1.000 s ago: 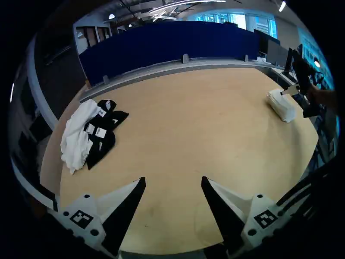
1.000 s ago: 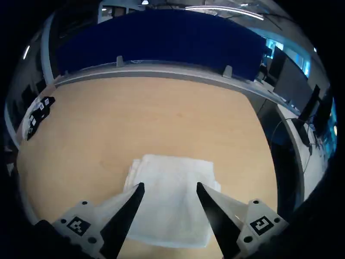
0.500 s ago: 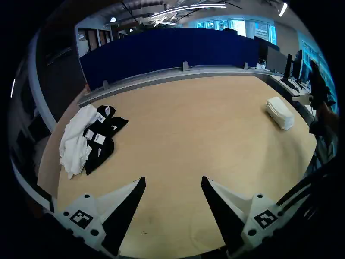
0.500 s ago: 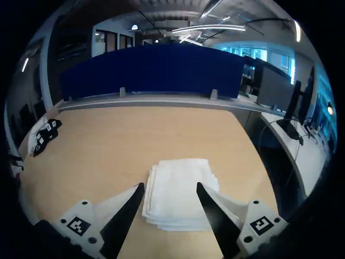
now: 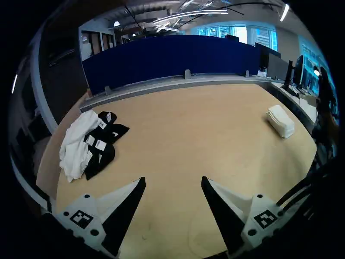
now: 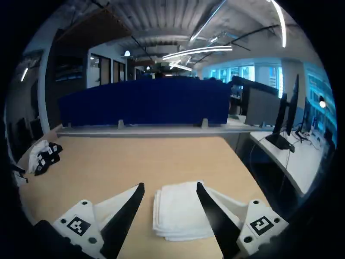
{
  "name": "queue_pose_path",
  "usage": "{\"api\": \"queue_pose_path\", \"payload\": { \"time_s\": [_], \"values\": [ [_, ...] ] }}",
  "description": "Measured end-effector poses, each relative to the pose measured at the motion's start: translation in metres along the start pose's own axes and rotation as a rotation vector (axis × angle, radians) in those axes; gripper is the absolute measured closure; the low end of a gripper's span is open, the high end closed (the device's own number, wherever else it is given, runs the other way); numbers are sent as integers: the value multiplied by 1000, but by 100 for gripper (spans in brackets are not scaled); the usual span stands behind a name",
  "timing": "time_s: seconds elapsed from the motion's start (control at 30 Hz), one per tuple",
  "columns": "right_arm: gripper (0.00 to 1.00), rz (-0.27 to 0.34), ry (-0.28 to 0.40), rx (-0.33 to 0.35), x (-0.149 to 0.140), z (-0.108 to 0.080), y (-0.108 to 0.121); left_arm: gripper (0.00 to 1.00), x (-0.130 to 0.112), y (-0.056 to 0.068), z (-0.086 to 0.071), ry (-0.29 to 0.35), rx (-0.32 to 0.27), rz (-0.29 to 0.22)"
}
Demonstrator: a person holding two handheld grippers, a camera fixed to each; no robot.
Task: Fold towel
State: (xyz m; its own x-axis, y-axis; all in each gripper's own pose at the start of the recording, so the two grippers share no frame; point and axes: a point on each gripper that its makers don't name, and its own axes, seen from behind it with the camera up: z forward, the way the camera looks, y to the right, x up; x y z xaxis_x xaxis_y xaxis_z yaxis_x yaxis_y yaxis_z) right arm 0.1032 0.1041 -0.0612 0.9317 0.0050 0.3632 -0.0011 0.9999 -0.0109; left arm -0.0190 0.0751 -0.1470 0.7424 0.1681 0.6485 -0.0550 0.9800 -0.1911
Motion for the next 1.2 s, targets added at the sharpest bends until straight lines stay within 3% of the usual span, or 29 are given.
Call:
{"api": "queue_pose_path", "payload": {
  "time_s": [0.2, 0.3, 0.47, 0.7, 1.2],
  "values": [
    [2, 24, 164, -18, 42, -15, -5, 4, 3, 1, 2, 25, 8, -17],
    [0, 46, 190, -22, 47, -18, -7, 4, 9, 1, 2, 51, 12, -29],
    [0, 51, 181, -10, 48, -20, -14, 4, 42, -9, -5, 172, 33, -76],
    [0, 38, 187, -6, 55, -23, -22, 4, 116, -38, -37, 458, 109, -144],
    [0, 3, 196, -6, 64, -26, -46, 4, 146, -57, -42, 606, 130, -142]
  ]
}}
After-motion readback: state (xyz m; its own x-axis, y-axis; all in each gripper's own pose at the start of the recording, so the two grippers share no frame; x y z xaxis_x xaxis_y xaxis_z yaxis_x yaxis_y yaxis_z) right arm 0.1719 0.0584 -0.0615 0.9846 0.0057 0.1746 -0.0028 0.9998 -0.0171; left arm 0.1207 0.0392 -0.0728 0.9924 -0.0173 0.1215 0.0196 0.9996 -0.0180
